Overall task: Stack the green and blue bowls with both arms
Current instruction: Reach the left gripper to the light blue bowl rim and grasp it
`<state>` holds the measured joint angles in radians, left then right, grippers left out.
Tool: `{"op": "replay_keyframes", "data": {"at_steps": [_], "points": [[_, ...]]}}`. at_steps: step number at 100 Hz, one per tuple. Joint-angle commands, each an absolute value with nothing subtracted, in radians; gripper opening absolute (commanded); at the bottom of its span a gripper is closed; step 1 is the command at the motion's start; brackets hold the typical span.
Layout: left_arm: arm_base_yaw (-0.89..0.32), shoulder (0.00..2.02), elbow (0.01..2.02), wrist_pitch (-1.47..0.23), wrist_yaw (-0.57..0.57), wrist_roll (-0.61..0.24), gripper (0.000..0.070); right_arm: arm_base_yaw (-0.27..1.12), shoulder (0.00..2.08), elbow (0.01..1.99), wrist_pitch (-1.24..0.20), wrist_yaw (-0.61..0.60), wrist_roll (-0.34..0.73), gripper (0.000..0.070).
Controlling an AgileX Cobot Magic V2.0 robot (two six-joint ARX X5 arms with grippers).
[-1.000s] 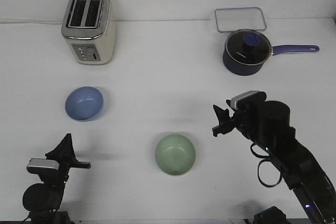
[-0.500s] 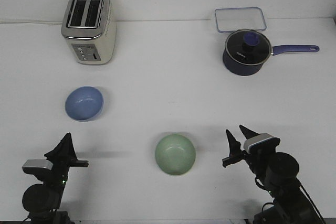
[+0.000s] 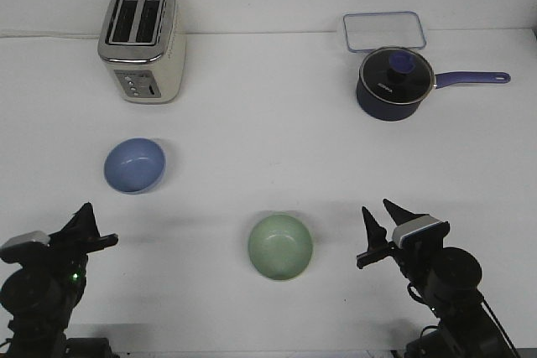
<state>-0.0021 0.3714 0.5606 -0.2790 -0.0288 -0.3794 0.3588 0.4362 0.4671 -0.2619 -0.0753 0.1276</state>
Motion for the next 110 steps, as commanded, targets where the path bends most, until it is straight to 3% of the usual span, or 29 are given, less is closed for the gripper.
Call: {"op": "replay_keyframes", "data": {"at_steps": [1,15,20,29,35,72,110], "points": [[0.001,0.495,0.671,-0.361,-0.038,-0.31,0.0013,0.361,0.439,0.47,-0.246,-0.094,0.134,0.0308],[0.002,0.733,0.843,-0.478,-0.038,-0.292,0.0049,0.361,0.439,0.47,-0.239,-0.118,0.134,0.0308],[0.002,0.807,0.889,-0.495,-0.037,-0.292,0.0174,0.361,0.439,0.47,-0.238,-0.13,0.134,0.0308],[0.002,0.93,0.958,-0.508,-0.034,-0.292,0.0492,0.361,0.439,0.47,-0.234,-0.135,0.135,0.0308],[0.003,0.998,0.991,-0.51,-0.028,-0.29,0.0574,0.361,0.439,0.47,-0.233,-0.136,0.135,0.0308],[0.074,1.354,1.11,-0.574,-0.023,-0.22,0.0585,0.361,0.439,0.47,-0.232,-0.143,0.141,0.0308],[0.156,1.584,1.121,-0.497,0.156,-0.225,0.0582,0.361,0.439,0.47,-0.232,-0.157,0.141,0.0308]]}}
